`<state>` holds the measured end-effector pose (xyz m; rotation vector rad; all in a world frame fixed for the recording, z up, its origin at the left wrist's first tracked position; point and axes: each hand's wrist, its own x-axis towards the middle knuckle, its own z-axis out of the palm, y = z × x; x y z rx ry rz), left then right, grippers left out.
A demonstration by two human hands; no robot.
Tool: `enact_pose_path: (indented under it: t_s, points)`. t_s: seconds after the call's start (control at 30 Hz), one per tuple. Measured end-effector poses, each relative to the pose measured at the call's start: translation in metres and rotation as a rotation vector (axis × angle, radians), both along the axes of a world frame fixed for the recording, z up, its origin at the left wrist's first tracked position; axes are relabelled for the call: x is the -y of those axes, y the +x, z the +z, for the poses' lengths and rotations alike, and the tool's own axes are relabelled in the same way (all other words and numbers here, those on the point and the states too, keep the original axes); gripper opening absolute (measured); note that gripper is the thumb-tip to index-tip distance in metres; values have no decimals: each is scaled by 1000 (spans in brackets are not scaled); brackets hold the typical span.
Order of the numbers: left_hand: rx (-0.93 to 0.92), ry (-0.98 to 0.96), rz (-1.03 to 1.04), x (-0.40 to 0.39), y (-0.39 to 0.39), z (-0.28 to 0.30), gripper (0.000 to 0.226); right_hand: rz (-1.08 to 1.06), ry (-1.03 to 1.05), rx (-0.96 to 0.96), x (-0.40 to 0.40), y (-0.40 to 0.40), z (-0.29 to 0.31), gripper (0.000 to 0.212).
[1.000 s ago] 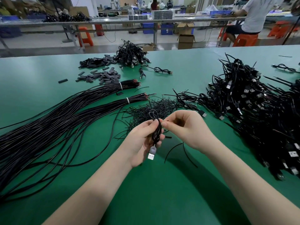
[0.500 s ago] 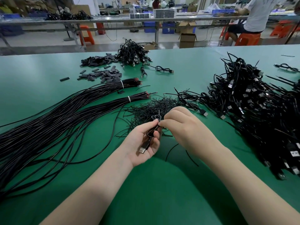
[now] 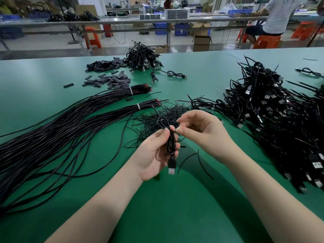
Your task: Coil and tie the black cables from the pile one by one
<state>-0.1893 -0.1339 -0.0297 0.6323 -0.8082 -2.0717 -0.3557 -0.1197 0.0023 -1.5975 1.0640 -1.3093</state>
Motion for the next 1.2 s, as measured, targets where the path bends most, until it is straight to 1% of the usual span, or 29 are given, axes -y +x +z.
enact_pose_path:
  t_s: [0.1, 0.17, 0.2, 0.23, 0.3, 0.37, 0.47, 0.6, 0.67, 0.7, 0.73, 0.8, 0.87, 0.97, 1.0, 1.03, 1.07, 1.1, 1.13, 1.2]
  points:
    - [44, -61, 91, 1, -2, -2, 16, -114, 165, -81, 2, -7, 2, 21]
    - [71, -96, 124, 2, -4, -5, 16, -126, 289, -147, 1, -12, 5, 39]
    - [100, -123, 125, 1, -4, -7, 16, -103, 334, -178, 0, -12, 7, 44]
    - [133, -155, 123, 1, -5, -8, 16, -83, 363, -197, -1, -11, 7, 44]
    - [182, -201, 127, -1, -8, -10, 17, -93, 380, -188, -1, -6, 6, 32]
    - [193, -212, 142, -1, -9, -11, 15, -128, 406, -144, -2, -3, 5, 22]
    - [204, -232, 141, -1, -8, -13, 9, -109, 499, -94, -2, -3, 6, 18]
    - [211, -249, 153, -1, -9, -13, 11, -61, 544, 41, -4, -1, 8, 17]
    - [222, -250, 167, -1, -9, -12, 11, -80, 472, 25, -4, 1, 8, 10]
    - [226, -245, 176, -1, -9, -12, 11, -111, 402, -21, -3, 2, 7, 7]
    - [223, -231, 187, -1, -9, -12, 10, -163, 309, -108, -2, 2, 5, 7]
    - [197, -178, 219, 1, -9, -12, 8, -293, 73, -346, 0, 7, -1, 6]
    - [186, -113, 226, 3, -8, -10, 9, -364, -227, -517, 1, 12, -6, 4]
    - [183, 18, 169, 6, -3, -7, 13, -303, -682, -812, 2, 12, -14, 14]
    - [175, 53, 156, 7, -2, -6, 13, -267, -797, -907, 3, 10, -15, 17]
    - [169, 74, 150, 7, -2, -6, 13, -239, -855, -957, 5, 8, -14, 19]
    - [168, 77, 152, 8, -2, -6, 13, -217, -854, -949, 6, 7, -14, 20]
    - [172, 69, 160, 7, -2, -7, 14, -194, -800, -891, 7, 7, -13, 20]
    - [177, 50, 177, 7, -3, -7, 16, -182, -694, -782, 7, 7, -12, 18]
    - [158, 0, 229, 7, -4, -9, 19, -217, -336, -500, 4, 9, -10, 10]
